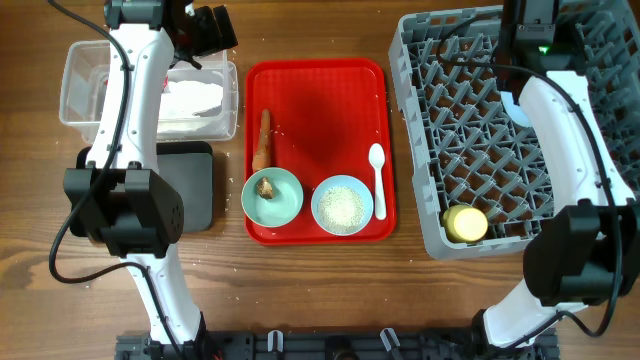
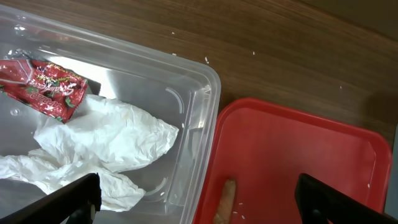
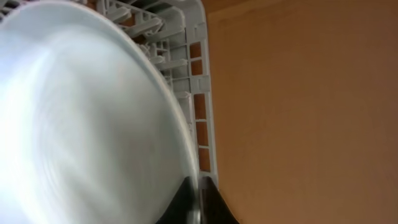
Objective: Sort waste into correct bins and load items into the dishwasher rack
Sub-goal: 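Set the blue plate upright into the dish rack with right gripper, then reach left gripper to the carrot on the red tray and grasp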
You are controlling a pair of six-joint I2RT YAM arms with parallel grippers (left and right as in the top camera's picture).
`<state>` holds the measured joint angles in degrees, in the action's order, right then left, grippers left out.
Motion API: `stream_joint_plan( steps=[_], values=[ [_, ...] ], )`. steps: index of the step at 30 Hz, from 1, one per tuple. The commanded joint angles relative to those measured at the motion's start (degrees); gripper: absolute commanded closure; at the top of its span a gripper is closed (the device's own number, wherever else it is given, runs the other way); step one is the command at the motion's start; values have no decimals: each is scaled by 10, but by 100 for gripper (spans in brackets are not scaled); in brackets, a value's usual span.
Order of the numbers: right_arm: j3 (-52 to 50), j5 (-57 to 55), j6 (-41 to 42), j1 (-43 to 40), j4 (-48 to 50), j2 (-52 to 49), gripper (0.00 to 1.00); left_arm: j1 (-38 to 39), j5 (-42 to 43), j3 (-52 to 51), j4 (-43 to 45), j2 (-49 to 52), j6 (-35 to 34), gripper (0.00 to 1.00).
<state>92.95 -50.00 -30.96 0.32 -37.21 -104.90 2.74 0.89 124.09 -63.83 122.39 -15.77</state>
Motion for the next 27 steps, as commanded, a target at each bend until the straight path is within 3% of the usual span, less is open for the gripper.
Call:
stream_joint_plan(
  steps=[1, 2, 9, 12, 14, 17, 20, 25, 27],
  values=[
    [-4, 8, 42, -2, 3, -2, 7, -3, -5, -1, 4, 3, 5, 0],
    [-4, 7, 62, -2, 3, 2, 0, -3, -5, -1, 4, 3, 5, 0],
    [-2, 42, 181, 14, -22, 112, 0, -3, -5, -1, 6, 3, 5, 0],
    [-2, 245, 245, 62, -94, 178, 0, -3, -5, -1, 6, 3, 5, 0],
    [-2, 479, 290, 96, -120, 209, 0, -2, -1, -1, 1, 3, 5, 0],
    [-7, 710, 369, 116, -135, 198, 0, -2, 3, -1, -17, 3, 6, 0],
    [-8, 707, 369, 117, -175, 173, 0, 7, 79, -1, -81, 3, 92, 0],
    [-8, 702, 373, 128, -192, 148, 1, 55, 81, -1, -200, 3, 96, 14],
    [-8, 702, 387, 143, -188, 131, 2, 64, 81, -1, -226, 3, 95, 14]
  ],
)
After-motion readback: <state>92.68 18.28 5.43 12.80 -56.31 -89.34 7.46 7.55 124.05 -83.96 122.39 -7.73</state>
